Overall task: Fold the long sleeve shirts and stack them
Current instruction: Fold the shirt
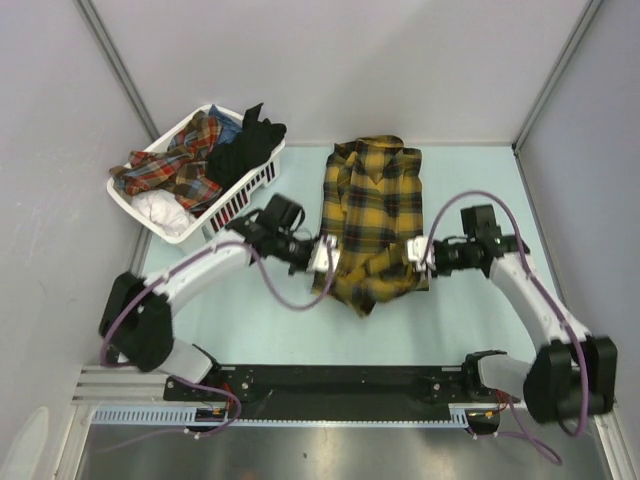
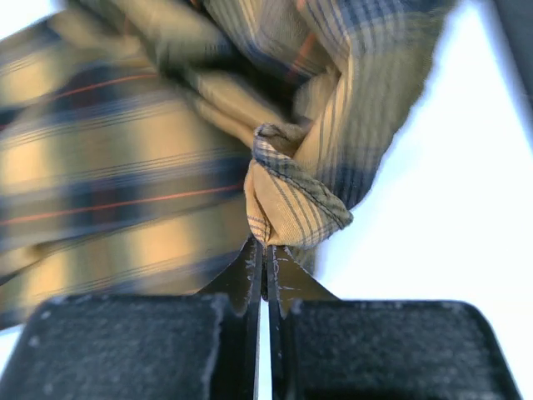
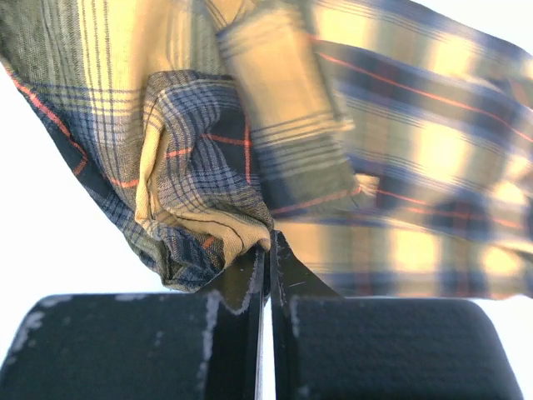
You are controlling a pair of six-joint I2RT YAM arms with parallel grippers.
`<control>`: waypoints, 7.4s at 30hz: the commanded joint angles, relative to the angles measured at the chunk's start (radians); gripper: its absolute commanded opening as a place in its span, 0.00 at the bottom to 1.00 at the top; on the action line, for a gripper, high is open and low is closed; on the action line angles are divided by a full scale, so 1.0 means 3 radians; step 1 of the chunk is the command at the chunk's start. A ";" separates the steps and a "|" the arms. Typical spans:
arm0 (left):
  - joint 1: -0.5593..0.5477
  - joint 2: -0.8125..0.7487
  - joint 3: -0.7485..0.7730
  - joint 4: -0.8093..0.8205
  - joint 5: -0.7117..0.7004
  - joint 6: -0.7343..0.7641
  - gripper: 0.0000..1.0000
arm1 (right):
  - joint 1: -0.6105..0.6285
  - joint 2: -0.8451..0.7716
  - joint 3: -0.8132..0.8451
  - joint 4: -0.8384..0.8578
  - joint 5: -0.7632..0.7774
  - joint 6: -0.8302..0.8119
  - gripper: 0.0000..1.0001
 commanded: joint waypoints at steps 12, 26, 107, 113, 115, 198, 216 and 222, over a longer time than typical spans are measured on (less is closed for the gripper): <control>0.0883 0.2889 0.3322 -0.0492 -0.0063 -0.1087 0.00 | -0.0353 0.2860 0.2172 0.0993 0.0226 0.1163 0.00; 0.0714 0.3181 0.3655 -0.0604 -0.0514 -0.1062 0.03 | -0.0379 0.3040 0.2102 0.1090 0.0553 0.1613 0.00; 0.0366 0.1969 0.1057 0.1710 0.1316 -0.4635 0.99 | -0.0037 0.2354 0.0512 0.2895 -0.1190 0.6679 0.97; 0.0519 0.2536 0.0899 0.2533 0.1030 -0.5540 0.99 | -0.0030 0.3003 0.0211 0.3839 -0.1001 0.7248 1.00; 0.0586 0.2634 0.0716 0.2652 0.0893 -0.5811 1.00 | -0.0107 0.3254 0.0190 0.3846 -0.0950 0.7193 1.00; 0.0770 0.2721 0.1134 0.1708 0.0493 -0.5086 0.80 | -0.0164 0.4472 0.2127 0.3902 -0.0699 0.7831 0.74; 0.0821 0.2665 0.1272 0.1354 0.0462 -0.4590 0.80 | -0.0578 0.4504 0.2701 0.3795 -0.0780 0.7581 0.79; 0.0811 0.2302 0.1475 0.1773 0.0692 -0.4717 0.84 | -0.0527 0.3691 0.2139 0.4071 -0.1175 0.7959 0.82</control>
